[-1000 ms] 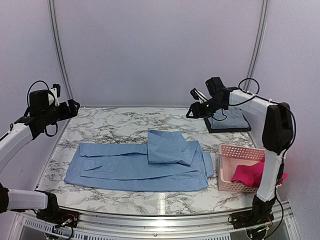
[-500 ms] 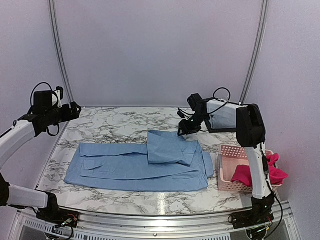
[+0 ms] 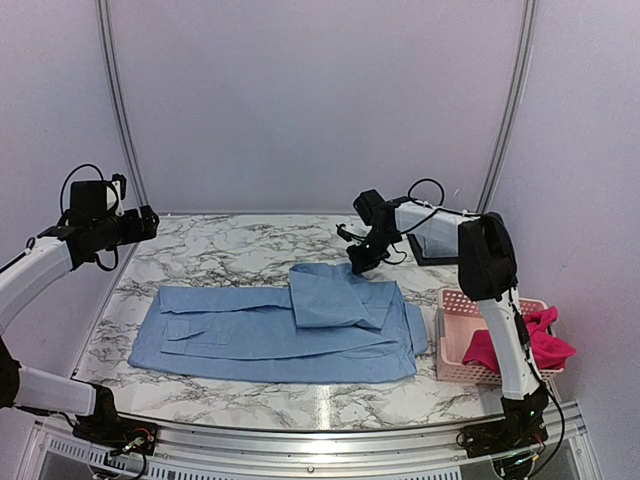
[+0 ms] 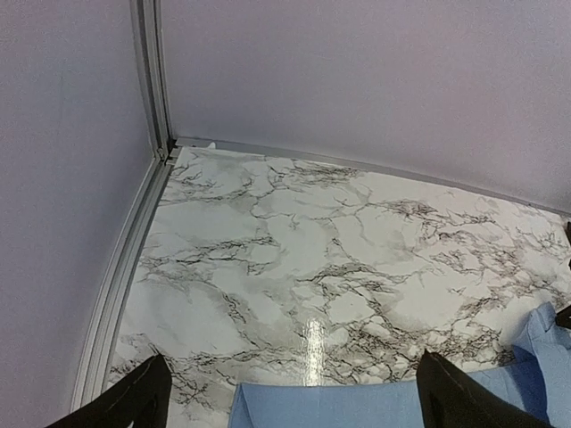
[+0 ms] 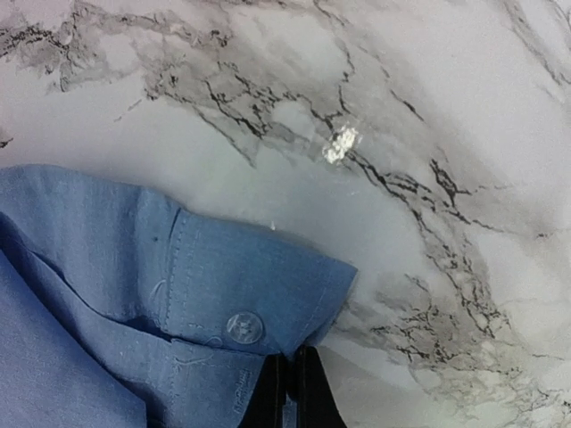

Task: Fold and stack the mixed laundry pile
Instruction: Pick up the 1/3-folded shirt from the center of the board.

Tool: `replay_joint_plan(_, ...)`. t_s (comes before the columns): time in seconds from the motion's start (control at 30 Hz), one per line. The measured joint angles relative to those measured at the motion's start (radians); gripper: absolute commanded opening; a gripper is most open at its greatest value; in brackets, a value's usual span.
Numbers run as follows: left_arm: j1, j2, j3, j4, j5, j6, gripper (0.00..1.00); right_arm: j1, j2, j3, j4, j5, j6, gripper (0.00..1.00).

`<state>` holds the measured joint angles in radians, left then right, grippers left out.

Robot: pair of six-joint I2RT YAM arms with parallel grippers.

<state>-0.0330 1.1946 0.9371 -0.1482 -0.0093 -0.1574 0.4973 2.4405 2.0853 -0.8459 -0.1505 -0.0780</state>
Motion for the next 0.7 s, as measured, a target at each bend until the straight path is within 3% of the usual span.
replay_joint_plan(0.13, -0.005, 0.0, 0.001, -0.005, 0.008, 0.011, 0.99, 0.0, 0.0, 0.02, 0.052, -0.008, -0.014, 0.0)
replay_joint_plan(0.37, -0.055, -0.02, 0.002, -0.01, 0.031, 0.033, 0.99, 0.009, -0.069, 0.201, 0.113, -0.076, -0.039, 0.0)
replay_joint_plan(0.7, -0.344, -0.046, 0.016, 0.103, 0.151, 0.12, 0.99, 0.154, -0.367, 0.138, 0.133, -0.161, -0.108, 0.0)
